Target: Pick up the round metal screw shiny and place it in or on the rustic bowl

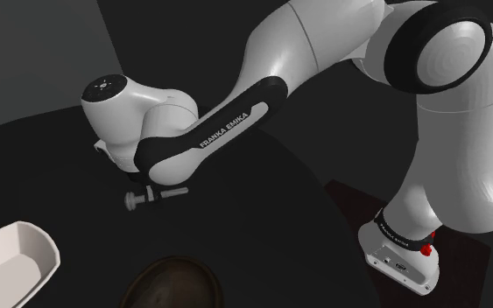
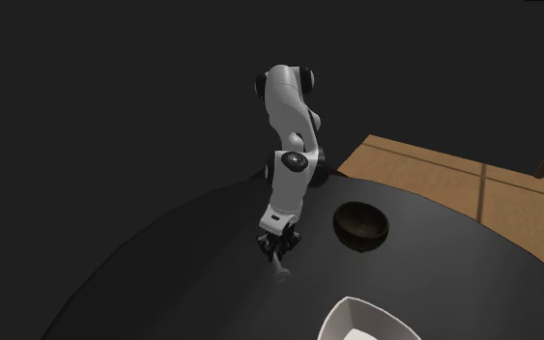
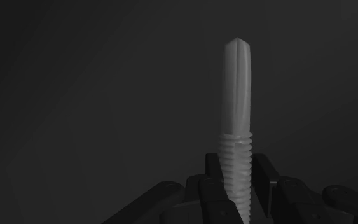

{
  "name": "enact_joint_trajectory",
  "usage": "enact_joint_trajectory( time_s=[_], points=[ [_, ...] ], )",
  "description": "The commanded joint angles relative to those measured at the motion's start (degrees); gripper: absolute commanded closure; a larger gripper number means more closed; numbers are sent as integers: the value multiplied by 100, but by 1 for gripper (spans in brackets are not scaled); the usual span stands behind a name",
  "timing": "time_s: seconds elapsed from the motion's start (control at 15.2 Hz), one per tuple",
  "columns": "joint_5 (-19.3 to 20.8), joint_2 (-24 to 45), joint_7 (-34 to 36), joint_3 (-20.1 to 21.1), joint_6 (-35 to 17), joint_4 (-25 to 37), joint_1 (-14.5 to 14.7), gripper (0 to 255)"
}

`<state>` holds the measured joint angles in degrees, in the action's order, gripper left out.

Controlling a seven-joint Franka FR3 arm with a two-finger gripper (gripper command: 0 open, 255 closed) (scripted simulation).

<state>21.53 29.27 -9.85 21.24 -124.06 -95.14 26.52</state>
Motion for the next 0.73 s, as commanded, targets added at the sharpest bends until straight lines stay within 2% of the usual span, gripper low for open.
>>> enact_joint_trajectory(
  time_s=[0.0,0.66],
  points=[
    [0,0,0,0,0,0,0,255],
    [-182,-290,-169,93,530,272,-39,255]
  ],
)
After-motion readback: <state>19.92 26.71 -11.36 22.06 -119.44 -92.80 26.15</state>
